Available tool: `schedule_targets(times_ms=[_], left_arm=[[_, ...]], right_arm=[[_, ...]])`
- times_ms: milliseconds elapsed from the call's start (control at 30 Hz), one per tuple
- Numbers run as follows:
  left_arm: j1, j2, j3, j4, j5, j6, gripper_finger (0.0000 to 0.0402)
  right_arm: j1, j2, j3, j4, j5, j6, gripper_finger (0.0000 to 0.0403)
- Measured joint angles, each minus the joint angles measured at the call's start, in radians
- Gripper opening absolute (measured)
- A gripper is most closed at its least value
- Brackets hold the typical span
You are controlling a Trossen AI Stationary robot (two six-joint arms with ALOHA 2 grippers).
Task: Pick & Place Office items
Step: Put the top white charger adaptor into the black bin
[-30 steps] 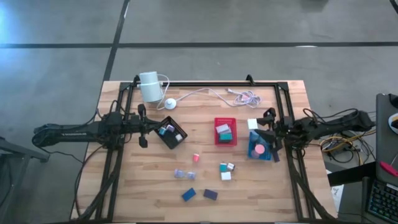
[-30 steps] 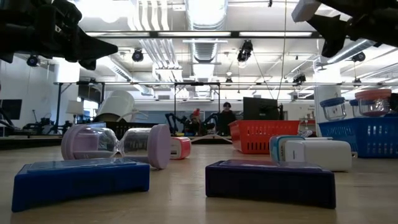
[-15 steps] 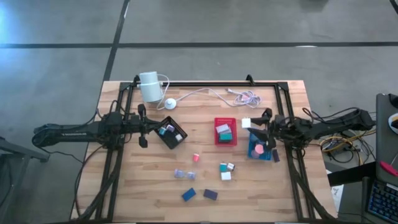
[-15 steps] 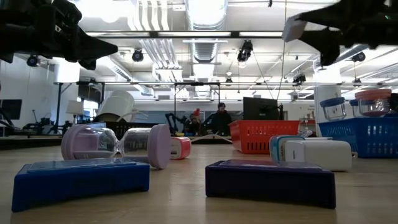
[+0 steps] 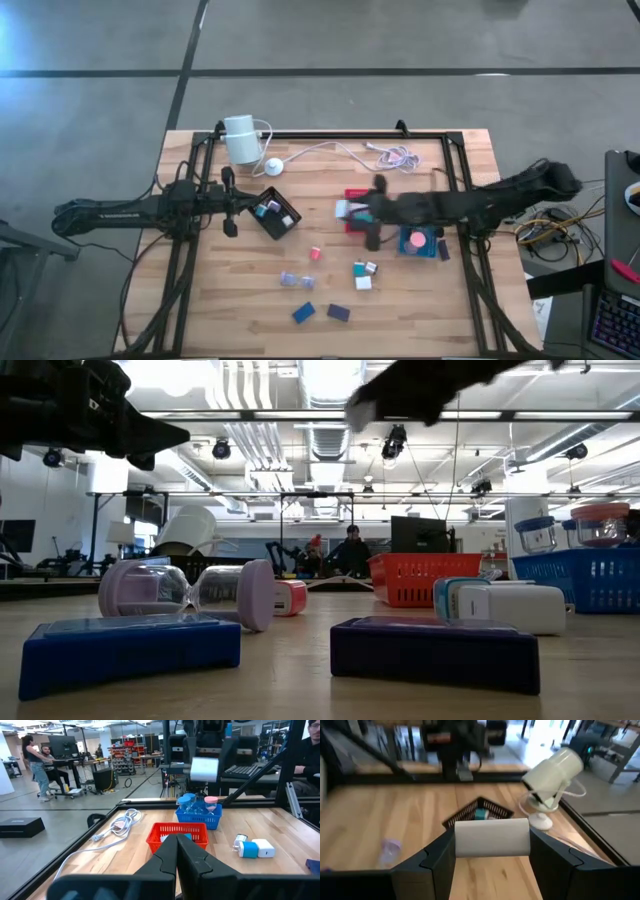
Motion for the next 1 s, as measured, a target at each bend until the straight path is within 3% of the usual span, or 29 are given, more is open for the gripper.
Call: schedule_targets(times_ms=[133, 367, 633, 1000], left_arm=[[0.0, 0.0, 0.0, -0.002, 0.0, 0.0, 0.0007], [0.0, 0.0, 0.0, -0.003, 0.0, 0.0, 0.0007], [0.0, 0.0, 0.0, -0.011, 0.0, 0.001, 0.0007], [0.001, 0.0, 0.0, -0.027, 0.0, 0.015, 0.0007]], right_arm=[[-0.035, 0.197, 0.209, -0.144, -0.043, -0.05, 0.02], [-0.115, 0.504, 0.551, -0.296, -0.416, -0.225, 0.02], [-0.176, 0.732, 0.854, -0.474, -0.44, -0.31, 0.02], [-0.227, 0.945, 1.095, -0.586, -0.472, -0.289, 0.02]])
